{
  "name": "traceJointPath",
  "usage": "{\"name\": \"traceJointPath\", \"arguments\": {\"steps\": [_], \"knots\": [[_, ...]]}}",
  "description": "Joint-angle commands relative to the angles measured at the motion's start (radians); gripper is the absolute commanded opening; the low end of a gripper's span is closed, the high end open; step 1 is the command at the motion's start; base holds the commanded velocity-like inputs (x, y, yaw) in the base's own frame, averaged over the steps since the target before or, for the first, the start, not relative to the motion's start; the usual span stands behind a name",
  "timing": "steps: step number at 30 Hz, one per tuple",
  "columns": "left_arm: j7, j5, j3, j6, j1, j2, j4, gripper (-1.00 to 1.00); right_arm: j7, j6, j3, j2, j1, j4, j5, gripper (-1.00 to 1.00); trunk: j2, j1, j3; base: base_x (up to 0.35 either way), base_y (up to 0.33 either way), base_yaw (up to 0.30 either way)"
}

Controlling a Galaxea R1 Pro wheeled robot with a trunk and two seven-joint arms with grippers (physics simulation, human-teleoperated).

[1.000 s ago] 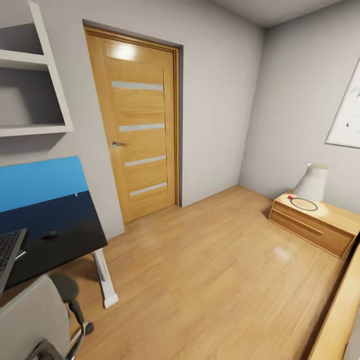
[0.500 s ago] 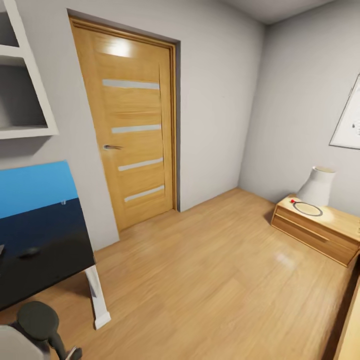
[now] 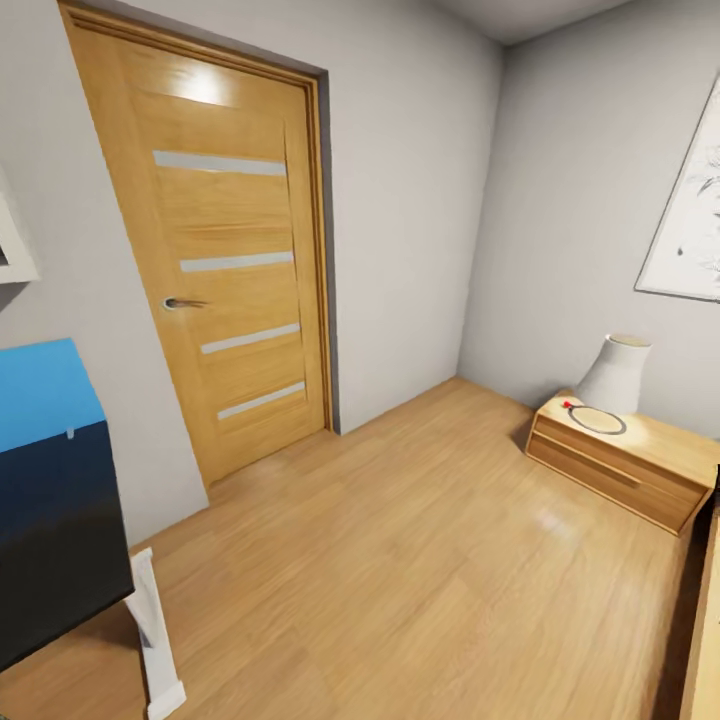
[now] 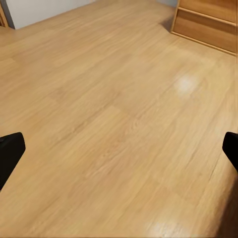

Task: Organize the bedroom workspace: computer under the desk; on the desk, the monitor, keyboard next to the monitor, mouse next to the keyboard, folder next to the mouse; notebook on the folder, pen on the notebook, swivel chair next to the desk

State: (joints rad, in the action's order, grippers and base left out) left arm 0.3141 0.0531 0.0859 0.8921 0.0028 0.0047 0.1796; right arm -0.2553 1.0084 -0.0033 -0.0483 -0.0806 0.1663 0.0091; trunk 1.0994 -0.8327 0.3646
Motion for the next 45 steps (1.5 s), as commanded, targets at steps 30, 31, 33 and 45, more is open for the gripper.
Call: {"name": "traceJointPath", "arguments": {"steps": [30,31,33,45], "knots": [[-0.003,0.005,0.002,0.004,0.0,0.001,0.001,1.0,-0.003,0.006,-0.001,-0.001,-0.001,-0.001,0.0,1.0,0.001,-0.001,0.001,0.323,-0.018,-0.026],[-0.003,0.005,0.002,0.004,0.0,0.001,0.001,1.0,-0.003,0.006,-0.001,-0.001,-0.001,-0.001,0.0,1.0,0.001,-0.001,0.001,0.319,-0.043,0.0],[-0.003,0.005,0.002,0.004,0.0,0.001,0.001,1.0,-0.003,0.006,-0.001,-0.001,-0.001,-0.001,0.0,1.0,0.001,-0.001,0.001,0.321,-0.028,0.0],[-0.004,0.005,0.002,0.004,0.0,0.001,0.001,1.0,-0.004,0.008,-0.001,-0.001,-0.001,0.0,0.0,1.0,0.001,-0.001,0.001,0.325,-0.005,0.0]]}}
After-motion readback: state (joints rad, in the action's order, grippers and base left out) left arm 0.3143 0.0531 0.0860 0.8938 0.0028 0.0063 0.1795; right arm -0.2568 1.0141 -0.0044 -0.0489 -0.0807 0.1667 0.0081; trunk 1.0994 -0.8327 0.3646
